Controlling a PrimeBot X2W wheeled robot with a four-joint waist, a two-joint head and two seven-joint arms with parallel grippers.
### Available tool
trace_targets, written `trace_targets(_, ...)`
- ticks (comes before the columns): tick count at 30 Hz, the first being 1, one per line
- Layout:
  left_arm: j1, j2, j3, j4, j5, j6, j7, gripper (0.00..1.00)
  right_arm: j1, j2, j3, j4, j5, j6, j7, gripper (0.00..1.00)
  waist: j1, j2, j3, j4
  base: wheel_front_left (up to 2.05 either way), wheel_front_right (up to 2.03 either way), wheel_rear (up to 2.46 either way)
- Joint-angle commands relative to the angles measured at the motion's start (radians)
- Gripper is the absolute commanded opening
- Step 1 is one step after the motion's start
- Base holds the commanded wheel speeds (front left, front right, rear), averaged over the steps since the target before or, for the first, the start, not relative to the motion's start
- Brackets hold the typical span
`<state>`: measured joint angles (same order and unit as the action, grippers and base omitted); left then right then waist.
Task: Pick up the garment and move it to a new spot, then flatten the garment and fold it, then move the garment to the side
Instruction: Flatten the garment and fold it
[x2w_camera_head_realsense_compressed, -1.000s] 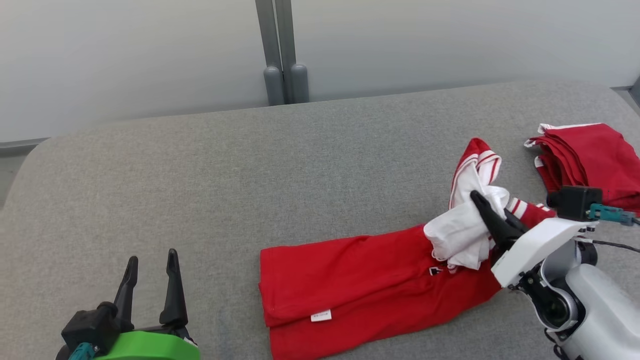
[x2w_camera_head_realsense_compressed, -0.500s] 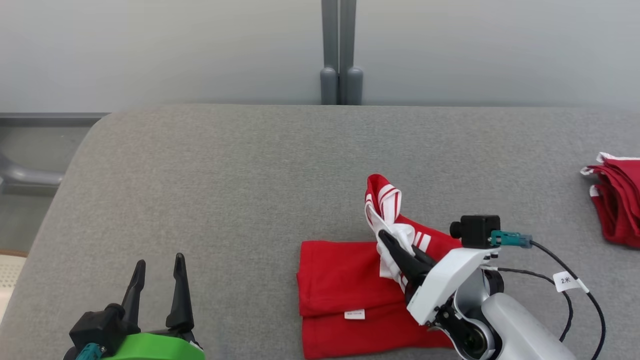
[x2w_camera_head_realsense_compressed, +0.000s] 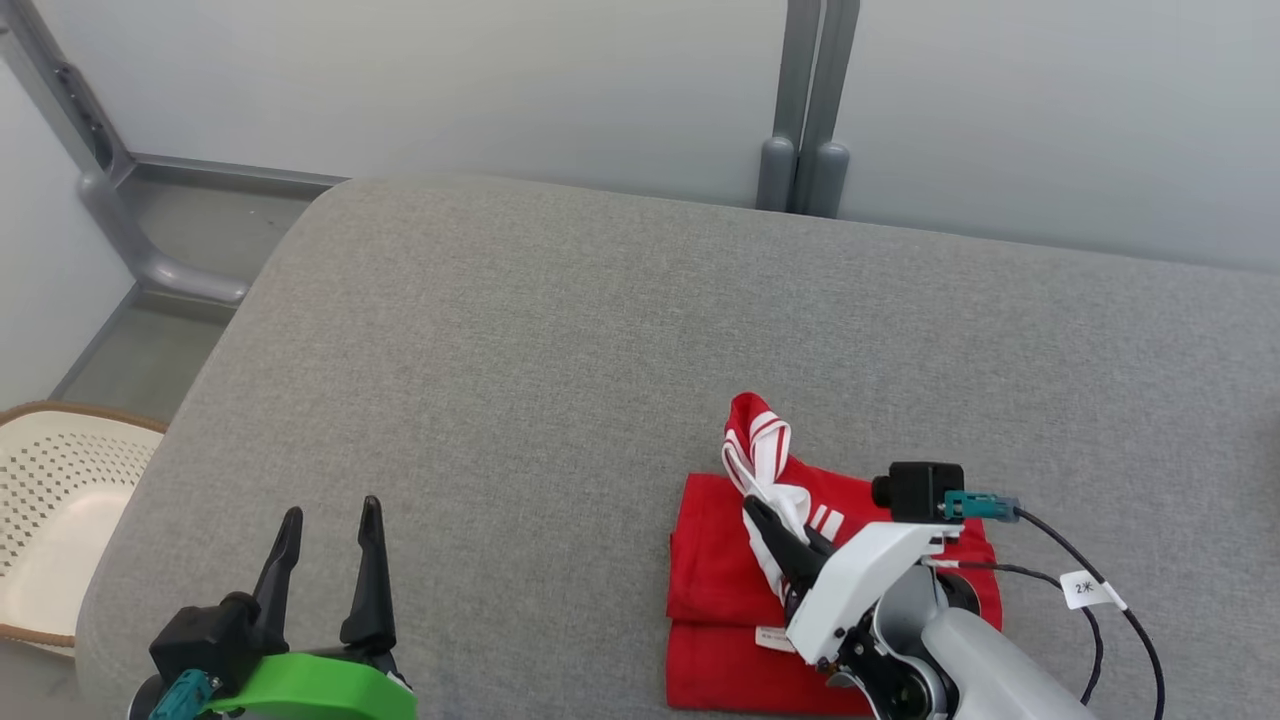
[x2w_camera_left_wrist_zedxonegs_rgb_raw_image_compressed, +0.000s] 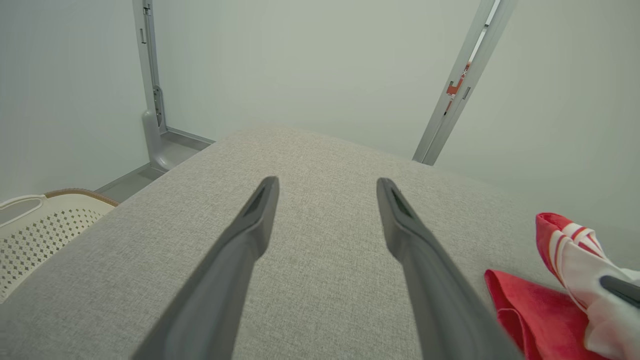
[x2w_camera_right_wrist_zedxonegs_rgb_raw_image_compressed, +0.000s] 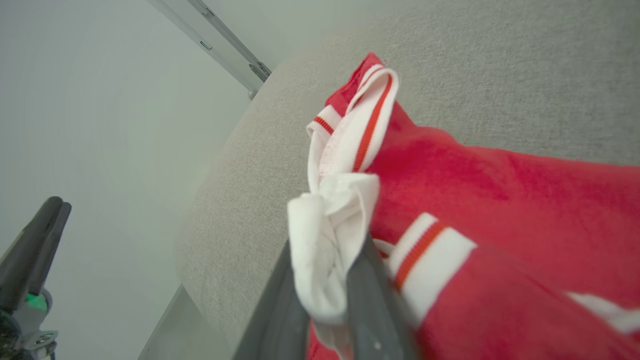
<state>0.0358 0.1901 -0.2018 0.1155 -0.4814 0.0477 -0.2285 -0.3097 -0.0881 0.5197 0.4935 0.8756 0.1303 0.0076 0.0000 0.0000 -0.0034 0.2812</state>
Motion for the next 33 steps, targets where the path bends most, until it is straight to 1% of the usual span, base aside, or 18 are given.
trace_targets(1, -0.019, 0.005, -0.002, 0.001, 0.007, 0.000, 0.002, 1.00, -0.015, 0.001, 0.006, 0.021, 0.008, 0.001, -0.003, 0.00, 0.0000, 0.0000, 0.003, 0.005, 0.00, 0.00, 0.00)
trace_targets(2, -0.019, 0.006, -0.003, 0.002, 0.007, 0.002, 0.002, 1.00, -0.023, 0.005, 0.013, 0.038, 0.007, 0.001, -0.008, 0.00, 0.0000, 0.0000, 0.005, 0.004, 0.00, 0.00, 0.00)
trace_targets(4, -0.020, 0.007, -0.003, 0.002, 0.005, 0.005, 0.004, 1.00, -0.034, 0.012, 0.029, 0.058, 0.025, 0.001, -0.004, 0.49, 0.0000, 0.0000, 0.007, 0.000, 0.00, 0.00, 0.00)
trace_targets(5, -0.020, 0.007, -0.004, 0.002, 0.005, 0.005, 0.005, 1.00, -0.038, 0.015, 0.037, 0.064, 0.032, 0.001, -0.001, 1.00, 0.0000, 0.0000, 0.007, -0.002, 0.00, 0.00, 0.00)
trace_targets(9, -0.022, 0.006, -0.005, 0.003, 0.000, 0.007, 0.004, 1.00, -0.056, 0.015, 0.079, 0.037, 0.081, 0.001, -0.007, 1.00, 0.0000, 0.0000, 0.009, -0.025, 0.00, 0.00, 0.00)
trace_targets(13, -0.018, 0.007, -0.003, 0.005, -0.005, 0.010, 0.000, 1.00, -0.056, -0.019, 0.109, -0.062, 0.155, 0.001, -0.009, 1.00, 0.0000, 0.0000, 0.007, -0.059, 0.00, 0.00, 0.00)
trace_targets(17, -0.014, 0.007, 0.001, 0.004, -0.008, 0.013, -0.005, 1.00, -0.049, -0.082, 0.092, -0.193, 0.211, 0.001, -0.055, 1.00, 0.0000, 0.0000, 0.001, -0.100, 0.00, 0.00, 0.00)
trace_targets(18, -0.011, 0.006, 0.002, 0.003, -0.008, 0.014, -0.006, 1.00, -0.046, -0.106, 0.077, -0.227, 0.221, 0.001, -0.071, 1.00, 0.0000, 0.0000, -0.001, -0.112, 0.00, 0.00, 0.00)
trace_targets(19, -0.003, 0.005, 0.003, 0.003, -0.011, 0.016, -0.008, 1.00, -0.037, -0.148, 0.041, -0.284, 0.242, 0.001, -0.101, 1.00, 0.0000, 0.0000, -0.006, -0.133, 0.00, 0.00, 0.00)
trace_targets(21, 0.003, 0.003, 0.006, 0.005, -0.014, 0.016, -0.010, 1.00, -0.025, -0.192, -0.003, -0.319, 0.247, 0.001, -0.130, 1.00, 0.0000, 0.0000, -0.012, -0.153, 0.00, 0.00, 0.00)
trace_targets(24, 0.010, -0.001, 0.007, 0.005, -0.017, 0.019, -0.013, 1.00, 0.001, -0.249, -0.080, -0.311, 0.243, 0.001, -0.160, 1.00, 0.0000, 0.0000, -0.018, -0.176, 0.00, 0.00, 0.00)
trace_targets(27, 0.005, -0.002, 0.007, 0.004, -0.017, 0.016, -0.018, 1.00, 0.028, -0.298, -0.150, -0.255, 0.200, 0.001, -0.177, 1.00, 0.0000, 0.0000, -0.019, -0.188, 0.00, 0.00, 0.00)
trace_targets(30, 0.003, 0.001, 0.011, 0.001, -0.015, 0.016, -0.020, 1.00, 0.044, -0.308, -0.191, -0.192, 0.145, 0.001, -0.189, 1.00, 0.0000, 0.0000, -0.019, -0.196, 0.00, 0.00, 0.00)
trace_targets(33, 0.004, 0.003, 0.014, -0.005, -0.012, 0.018, -0.023, 1.00, 0.053, -0.286, -0.205, -0.148, 0.097, 0.001, -0.194, 1.00, 0.0000, 0.0000, -0.016, -0.201, 0.00, 0.00, 0.00)
